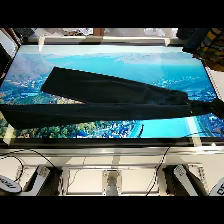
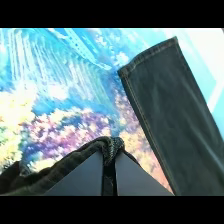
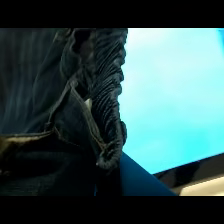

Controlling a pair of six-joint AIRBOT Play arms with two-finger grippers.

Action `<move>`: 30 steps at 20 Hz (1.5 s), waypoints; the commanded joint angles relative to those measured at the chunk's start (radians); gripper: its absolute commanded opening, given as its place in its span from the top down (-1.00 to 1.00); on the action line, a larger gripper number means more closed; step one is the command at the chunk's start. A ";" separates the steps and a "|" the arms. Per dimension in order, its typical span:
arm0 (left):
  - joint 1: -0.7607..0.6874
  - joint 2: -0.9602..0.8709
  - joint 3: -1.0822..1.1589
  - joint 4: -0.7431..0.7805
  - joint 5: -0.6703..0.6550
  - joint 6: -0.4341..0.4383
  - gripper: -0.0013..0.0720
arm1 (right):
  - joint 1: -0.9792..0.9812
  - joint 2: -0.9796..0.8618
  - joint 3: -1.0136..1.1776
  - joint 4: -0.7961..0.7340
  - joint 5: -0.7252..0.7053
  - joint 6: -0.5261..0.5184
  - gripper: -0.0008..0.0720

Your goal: Fold the clothes and pants, and hang the long-sleeved shirts on hangers.

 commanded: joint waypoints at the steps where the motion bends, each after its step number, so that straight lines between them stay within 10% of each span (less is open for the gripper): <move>1: 0.002 0.020 0.006 0.000 -0.026 -0.023 0.89 | -0.062 0.092 0.009 -0.150 -0.010 0.066 0.92; 6: -0.040 0.024 0.068 -0.004 -0.026 -0.020 0.89 | -0.062 0.131 0.014 -0.413 -0.020 0.178 0.92; 23: -0.584 -0.546 0.232 0.010 0.273 -0.084 0.89 | -0.063 -0.079 -0.085 -0.431 -0.016 0.196 0.92; 30: -0.556 -0.535 0.246 0.406 0.187 -0.241 0.89 | -0.063 -0.079 -0.173 -0.422 -0.086 0.196 0.93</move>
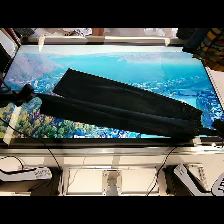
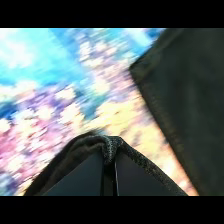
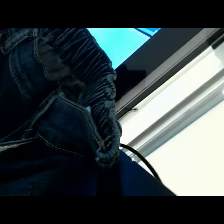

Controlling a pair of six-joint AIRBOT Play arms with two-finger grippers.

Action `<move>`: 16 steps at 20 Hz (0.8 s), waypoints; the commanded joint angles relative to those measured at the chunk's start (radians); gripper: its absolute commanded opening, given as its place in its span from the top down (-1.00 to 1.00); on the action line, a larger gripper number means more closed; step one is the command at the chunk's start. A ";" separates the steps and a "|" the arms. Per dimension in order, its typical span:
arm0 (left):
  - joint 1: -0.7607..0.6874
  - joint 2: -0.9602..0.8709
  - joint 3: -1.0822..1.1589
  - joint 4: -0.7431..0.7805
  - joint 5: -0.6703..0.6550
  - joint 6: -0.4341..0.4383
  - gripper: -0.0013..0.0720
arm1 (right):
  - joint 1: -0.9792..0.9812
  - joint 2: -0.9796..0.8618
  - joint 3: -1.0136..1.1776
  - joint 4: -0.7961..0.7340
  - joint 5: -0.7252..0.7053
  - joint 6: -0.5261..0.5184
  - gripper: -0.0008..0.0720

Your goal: Fold the clothes and pants, and hang the long-sleeved shirts on hangers.

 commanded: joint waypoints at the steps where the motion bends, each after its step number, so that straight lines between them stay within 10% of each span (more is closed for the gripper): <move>1: -0.032 -0.006 0.028 0.130 -0.030 -0.010 0.89 | 0.000 -0.008 -0.022 0.018 -0.034 0.000 0.93; 5: -0.177 -0.028 0.187 0.130 0.141 -0.060 0.90 | 0.000 -0.054 -0.016 0.051 -0.055 0.005 0.93; 16: -0.306 -0.565 0.886 0.154 0.061 -0.344 0.89 | 0.001 -0.286 0.090 0.360 -0.277 0.109 0.92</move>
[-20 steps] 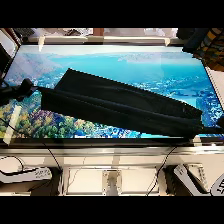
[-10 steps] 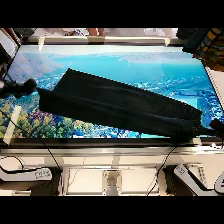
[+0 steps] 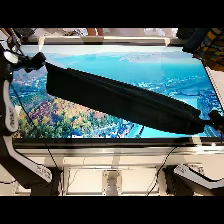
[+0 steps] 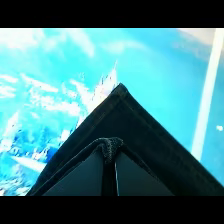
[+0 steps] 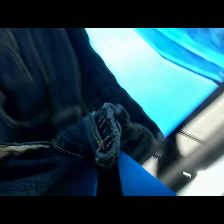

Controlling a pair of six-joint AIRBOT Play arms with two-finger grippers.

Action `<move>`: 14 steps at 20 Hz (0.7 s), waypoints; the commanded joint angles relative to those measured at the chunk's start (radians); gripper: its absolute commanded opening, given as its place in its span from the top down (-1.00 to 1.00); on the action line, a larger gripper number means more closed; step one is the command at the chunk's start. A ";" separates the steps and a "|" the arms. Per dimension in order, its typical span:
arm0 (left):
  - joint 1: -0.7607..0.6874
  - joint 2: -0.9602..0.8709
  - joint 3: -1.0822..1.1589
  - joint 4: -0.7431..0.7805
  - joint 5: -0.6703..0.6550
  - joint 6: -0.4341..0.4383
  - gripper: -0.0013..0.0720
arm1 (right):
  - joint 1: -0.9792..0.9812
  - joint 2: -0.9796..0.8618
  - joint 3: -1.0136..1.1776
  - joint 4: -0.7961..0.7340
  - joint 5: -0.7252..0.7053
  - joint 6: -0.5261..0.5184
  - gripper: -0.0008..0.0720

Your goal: Fold the clothes and pants, and hang the long-sleeved shirts on hangers.

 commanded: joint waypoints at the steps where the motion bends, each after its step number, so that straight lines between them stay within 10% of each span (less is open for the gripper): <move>1: -0.019 -0.153 0.116 -0.078 0.060 -0.041 0.89 | 0.001 -0.078 0.033 0.136 -0.095 0.013 0.92; 9: -0.063 -0.274 0.122 -0.204 0.311 0.059 0.89 | 0.103 -0.218 0.040 0.226 -0.312 0.013 0.91; 11: -0.067 -0.277 0.122 -0.233 0.338 0.117 0.84 | 0.113 -0.238 0.069 0.238 -0.322 0.013 0.53; 13: -0.067 -0.275 0.126 -0.233 0.352 0.121 -0.17 | 0.113 -0.247 0.113 0.251 -0.318 0.013 0.02; 14: -0.065 -0.273 0.130 -0.233 0.349 0.121 -0.22 | 0.113 -0.247 0.137 0.251 -0.317 0.013 0.02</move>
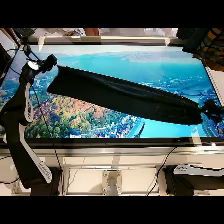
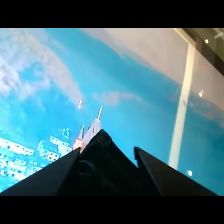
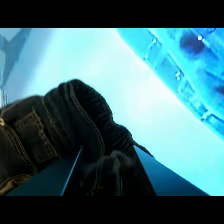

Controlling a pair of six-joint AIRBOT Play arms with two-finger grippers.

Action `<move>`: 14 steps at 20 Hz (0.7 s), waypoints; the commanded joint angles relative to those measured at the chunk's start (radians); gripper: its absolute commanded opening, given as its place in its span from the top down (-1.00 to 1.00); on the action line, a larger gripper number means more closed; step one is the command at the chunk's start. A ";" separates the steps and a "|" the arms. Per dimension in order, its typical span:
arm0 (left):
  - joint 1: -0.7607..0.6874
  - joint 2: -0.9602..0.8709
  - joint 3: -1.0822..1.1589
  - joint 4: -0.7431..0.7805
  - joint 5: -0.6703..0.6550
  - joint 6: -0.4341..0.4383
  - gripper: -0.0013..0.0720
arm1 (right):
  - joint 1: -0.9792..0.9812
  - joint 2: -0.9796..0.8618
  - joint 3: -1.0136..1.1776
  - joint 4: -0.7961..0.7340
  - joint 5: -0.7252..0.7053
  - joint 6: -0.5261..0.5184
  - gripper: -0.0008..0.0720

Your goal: Fold the clothes and pants, and hang the long-sleeved shirts on hangers.

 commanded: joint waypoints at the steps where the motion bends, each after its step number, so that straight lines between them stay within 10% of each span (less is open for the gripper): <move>1: -0.003 -0.002 0.006 -0.028 0.021 0.035 -0.22 | 0.010 -0.017 0.074 0.031 -0.013 0.001 0.02; 14: 0.084 0.012 0.005 0.131 -0.493 0.076 -0.41 | 0.010 -0.015 0.319 -0.046 0.286 -0.057 0.02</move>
